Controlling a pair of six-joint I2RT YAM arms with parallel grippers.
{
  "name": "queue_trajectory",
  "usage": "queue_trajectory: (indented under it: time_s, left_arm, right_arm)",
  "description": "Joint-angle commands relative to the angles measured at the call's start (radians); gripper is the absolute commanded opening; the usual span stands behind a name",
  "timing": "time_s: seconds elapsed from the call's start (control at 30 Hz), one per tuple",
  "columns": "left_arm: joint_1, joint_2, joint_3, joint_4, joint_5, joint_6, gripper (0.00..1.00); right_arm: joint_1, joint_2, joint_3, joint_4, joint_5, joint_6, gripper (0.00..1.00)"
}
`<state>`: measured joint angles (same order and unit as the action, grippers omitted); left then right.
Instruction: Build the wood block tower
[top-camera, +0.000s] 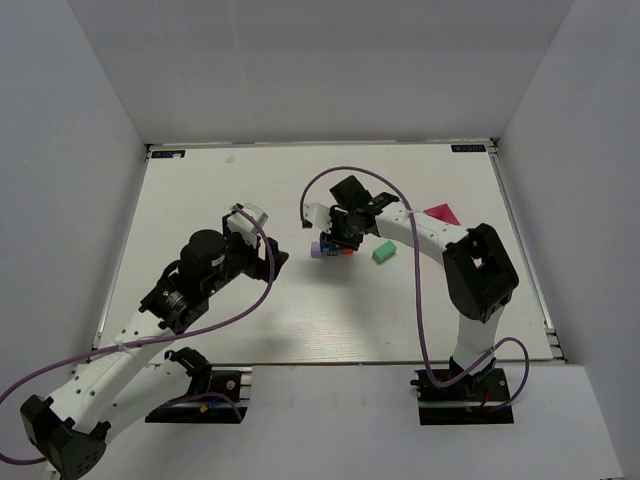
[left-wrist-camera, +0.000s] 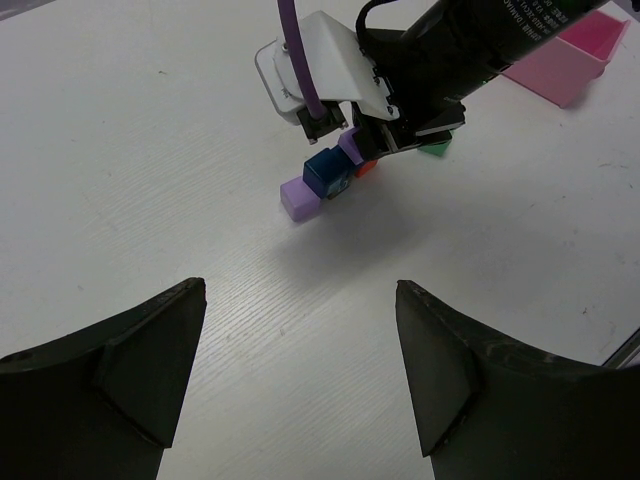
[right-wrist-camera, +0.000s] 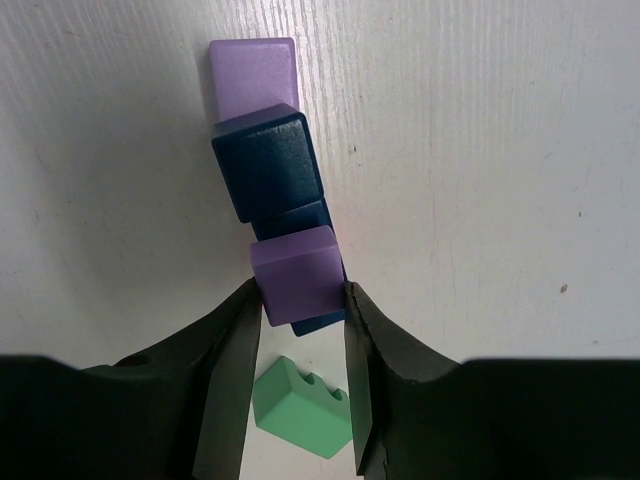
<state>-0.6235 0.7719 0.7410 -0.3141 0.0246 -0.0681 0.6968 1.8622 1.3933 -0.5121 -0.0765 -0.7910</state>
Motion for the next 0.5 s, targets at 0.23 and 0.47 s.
queue_trajectory:
  time_s: [0.23, 0.47]
  left_arm:
    - [0.005, -0.017, 0.023, -0.005, -0.011, 0.004, 0.86]
    - [0.005, -0.017, 0.023, -0.005, -0.011, 0.004, 0.86]
  right_arm:
    - [0.013, 0.02, 0.035, 0.027, 0.017, 0.01, 0.0]
    - [0.013, 0.017, 0.036, 0.029, 0.021, 0.004, 0.01]
